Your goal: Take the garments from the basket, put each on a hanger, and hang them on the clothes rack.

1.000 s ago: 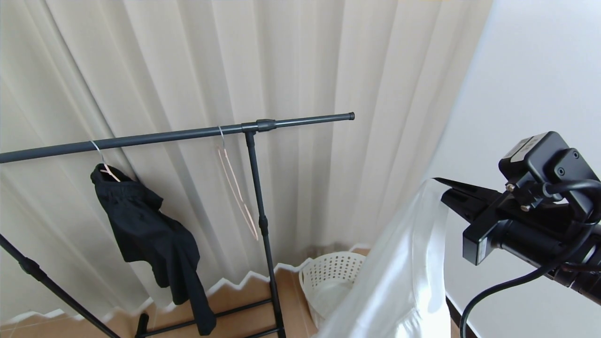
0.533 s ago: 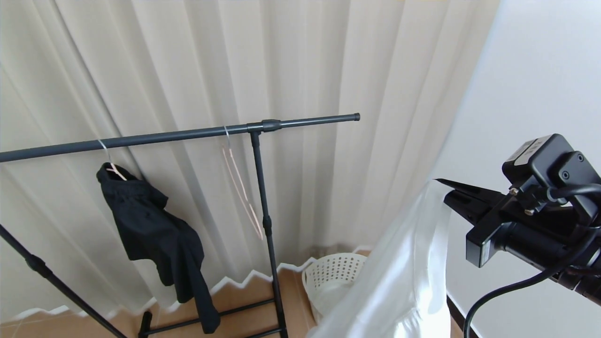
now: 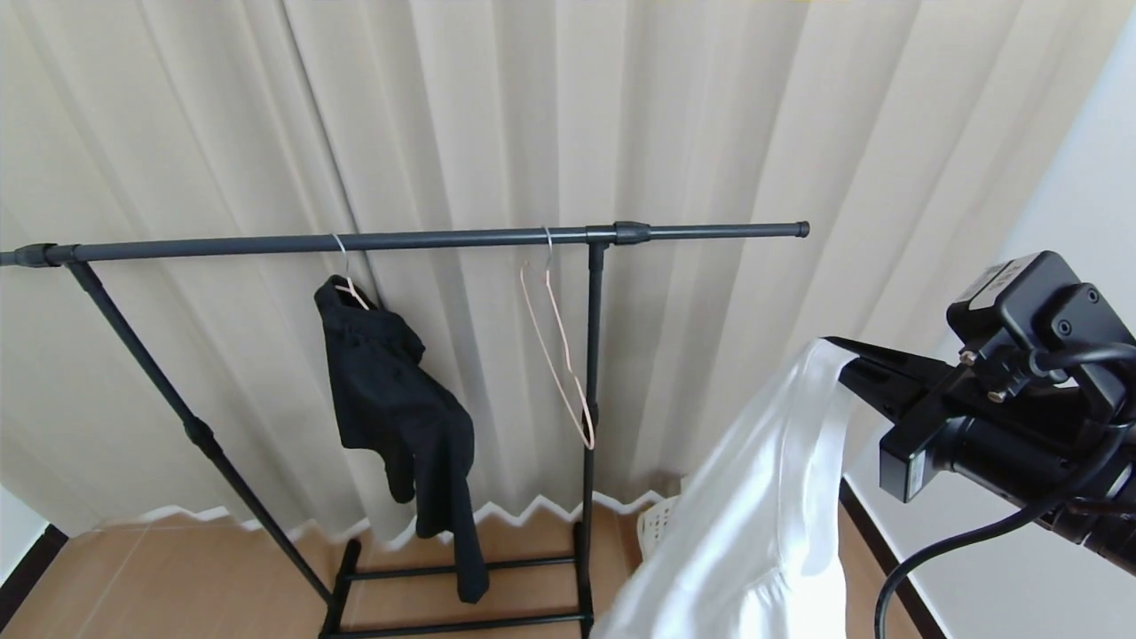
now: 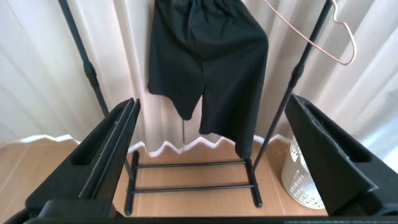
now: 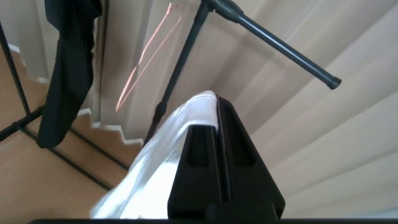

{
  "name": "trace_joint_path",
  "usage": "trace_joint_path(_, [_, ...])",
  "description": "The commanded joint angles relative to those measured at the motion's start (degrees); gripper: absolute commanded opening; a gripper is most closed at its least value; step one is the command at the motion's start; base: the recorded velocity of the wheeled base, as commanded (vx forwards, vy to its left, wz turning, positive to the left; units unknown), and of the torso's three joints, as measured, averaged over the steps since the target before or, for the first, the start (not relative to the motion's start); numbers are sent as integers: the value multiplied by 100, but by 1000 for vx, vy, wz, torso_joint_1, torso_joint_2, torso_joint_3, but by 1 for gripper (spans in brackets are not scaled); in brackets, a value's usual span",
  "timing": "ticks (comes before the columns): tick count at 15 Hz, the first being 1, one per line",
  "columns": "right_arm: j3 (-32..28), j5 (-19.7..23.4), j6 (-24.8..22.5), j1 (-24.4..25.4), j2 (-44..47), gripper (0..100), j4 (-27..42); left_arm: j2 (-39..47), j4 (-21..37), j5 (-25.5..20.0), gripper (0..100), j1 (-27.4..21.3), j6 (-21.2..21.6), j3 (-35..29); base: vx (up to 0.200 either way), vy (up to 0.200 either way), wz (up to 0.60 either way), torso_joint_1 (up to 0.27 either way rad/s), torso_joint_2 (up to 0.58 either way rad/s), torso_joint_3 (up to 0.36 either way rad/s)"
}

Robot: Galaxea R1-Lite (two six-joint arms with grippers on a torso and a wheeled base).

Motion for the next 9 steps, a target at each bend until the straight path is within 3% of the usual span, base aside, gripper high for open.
trace_joint_path(1, [2, 5, -8, 13, -28, 0, -6, 2, 0, 1, 100, 7, -4, 3, -200, 0, 0, 17, 7, 2])
trace_joint_path(7, [2, 5, -8, 4, -28, 0, 3, 2, 0, -16, 100, -2, 5, -6, 0, 200, 0, -6, -2, 6])
trace_joint_path(8, [2, 5, -8, 4, -11, 0, 3, 2, 0, -16, 100, -2, 5, 3, 200, 200, 0, 27, 7, -12])
trace_joint_path(9, [11, 5, -8, 4, -11, 0, 3, 2, -9, -7, 100, 7, 14, 3, 0, 0, 0, 0, 0, 0])
